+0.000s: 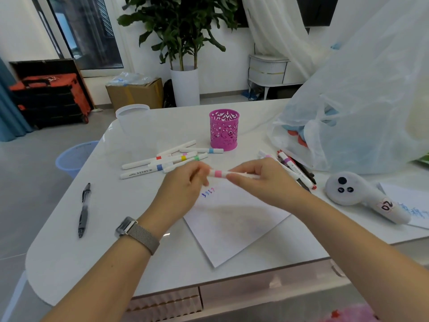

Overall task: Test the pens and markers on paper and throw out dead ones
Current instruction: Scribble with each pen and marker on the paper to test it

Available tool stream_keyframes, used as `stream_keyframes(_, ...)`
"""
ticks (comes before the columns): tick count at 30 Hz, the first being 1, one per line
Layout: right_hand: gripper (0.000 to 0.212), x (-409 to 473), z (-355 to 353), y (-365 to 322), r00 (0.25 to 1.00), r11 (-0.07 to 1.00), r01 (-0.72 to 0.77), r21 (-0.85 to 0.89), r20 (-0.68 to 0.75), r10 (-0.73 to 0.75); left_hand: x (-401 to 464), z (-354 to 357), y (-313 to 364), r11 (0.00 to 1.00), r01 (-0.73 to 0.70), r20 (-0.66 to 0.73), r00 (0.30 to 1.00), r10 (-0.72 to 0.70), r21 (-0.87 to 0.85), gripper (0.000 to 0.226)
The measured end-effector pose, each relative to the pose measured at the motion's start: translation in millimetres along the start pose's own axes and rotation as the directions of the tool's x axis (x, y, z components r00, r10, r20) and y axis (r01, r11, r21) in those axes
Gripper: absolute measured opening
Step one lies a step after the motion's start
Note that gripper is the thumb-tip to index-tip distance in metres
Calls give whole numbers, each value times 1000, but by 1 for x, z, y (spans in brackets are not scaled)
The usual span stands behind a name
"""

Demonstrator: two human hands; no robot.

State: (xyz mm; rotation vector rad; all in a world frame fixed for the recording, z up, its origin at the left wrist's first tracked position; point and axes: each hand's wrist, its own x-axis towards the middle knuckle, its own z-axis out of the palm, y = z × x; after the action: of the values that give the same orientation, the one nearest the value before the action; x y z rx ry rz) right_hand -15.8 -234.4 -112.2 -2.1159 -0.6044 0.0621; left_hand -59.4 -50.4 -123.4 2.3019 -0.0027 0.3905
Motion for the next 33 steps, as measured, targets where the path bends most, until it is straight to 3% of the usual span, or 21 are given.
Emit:
stream_keyframes(3, 24, 15, -9, 16, 976, 956, 24, -291, -198, -85, 17, 3, -11, 998, 39, -102, 994, -33, 55, 25)
stream_keyframes(5, 27, 20, -16, 33, 962, 855, -21, -519, -242, -123, 21, 5, -26, 966, 69, -125, 991, -39, 248, 30)
stream_keyframes(7, 36, 20, -23, 48, 967, 745, -120, -657, -248, -63, 22, 6, -39, 892, 92, -101, 993, -53, 442, 34)
stream_keyframes(10, 55, 18, -32, 60, 951, 625, -291, -724, -291, 106, 21, 6, -53, 830, 123, -30, 991, -128, 544, 37)
stream_keyframes(14, 43, 17, -35, 68, 904, 480, -420, -770, -310, 293, 28, 2, -64, 785, 130, 7, 986, -168, 605, 39)
stream_keyframes(16, 36, 18, -31, 68, 900, 436, -433, -789, -348, 264, 34, 0, -64, 792, 147, 8, 982, -188, 592, 40)
stream_keyframes(20, 34, 23, -26, 58, 928, 497, -361, -789, -355, 111, 40, 3, -64, 768, 170, -17, 979, -203, 617, 37)
stream_keyframes(25, 45, 19, -7, 40, 981, 629, -170, -759, -191, 34, 38, 10, -61, 678, 163, -43, 981, -190, 717, 24)
stream_keyframes(30, 64, 16, 11, 33, 993, 708, 43, -705, -49, -109, 28, 5, -43, 844, 301, -108, 953, -283, 444, 24)
stream_keyframes(33, 74, 14, 16, 24, 984, 793, 141, -592, -6, -180, 10, -7, -13, 952, 159, -174, 978, -116, 263, 20)
